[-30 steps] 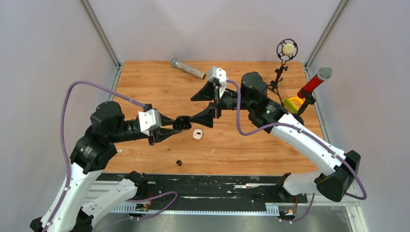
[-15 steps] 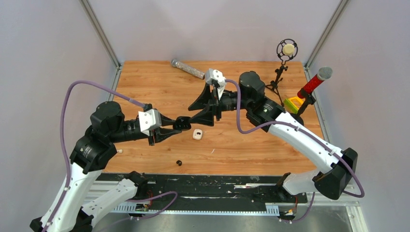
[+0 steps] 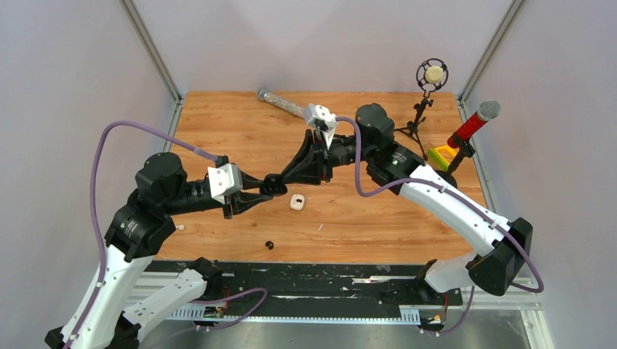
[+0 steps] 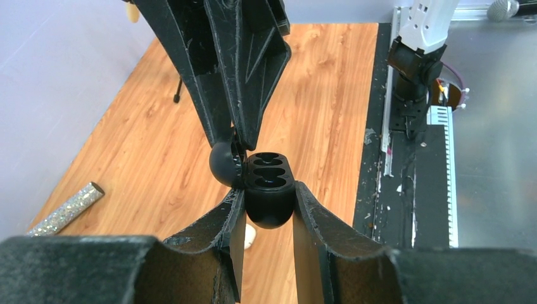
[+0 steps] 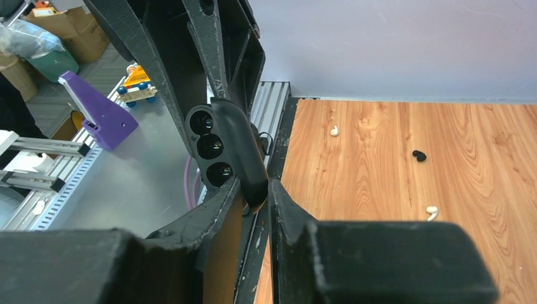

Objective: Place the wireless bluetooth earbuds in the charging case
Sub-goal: Open the charging case, then pick up the earbud from the center of the board, then place the earbud in the charging case.

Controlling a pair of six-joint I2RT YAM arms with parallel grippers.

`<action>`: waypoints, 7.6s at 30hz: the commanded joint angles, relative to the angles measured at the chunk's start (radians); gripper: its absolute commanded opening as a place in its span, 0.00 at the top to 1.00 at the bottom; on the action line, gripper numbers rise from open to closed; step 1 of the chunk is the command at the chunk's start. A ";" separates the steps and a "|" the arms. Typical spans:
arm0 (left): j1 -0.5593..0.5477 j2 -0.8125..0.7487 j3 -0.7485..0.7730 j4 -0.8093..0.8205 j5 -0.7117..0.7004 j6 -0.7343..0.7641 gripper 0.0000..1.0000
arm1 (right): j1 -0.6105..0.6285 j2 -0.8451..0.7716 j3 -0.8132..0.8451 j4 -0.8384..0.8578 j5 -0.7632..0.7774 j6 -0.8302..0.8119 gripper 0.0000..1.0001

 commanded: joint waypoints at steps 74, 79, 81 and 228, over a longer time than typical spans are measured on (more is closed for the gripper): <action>0.464 0.631 -0.031 -0.212 -0.706 -0.192 0.30 | -0.114 0.011 -0.287 -0.138 0.718 -0.363 1.00; 0.588 0.769 -0.034 -0.102 -0.769 -0.013 0.35 | -0.160 -0.002 -0.314 -0.116 0.674 -0.352 1.00; 0.623 0.784 -0.056 -0.036 -0.803 0.024 0.35 | -0.174 -0.001 -0.315 -0.112 0.662 -0.345 1.00; 0.702 0.783 -0.014 -0.064 -0.249 0.029 1.00 | -0.183 0.043 -0.235 -0.187 0.461 -0.319 1.00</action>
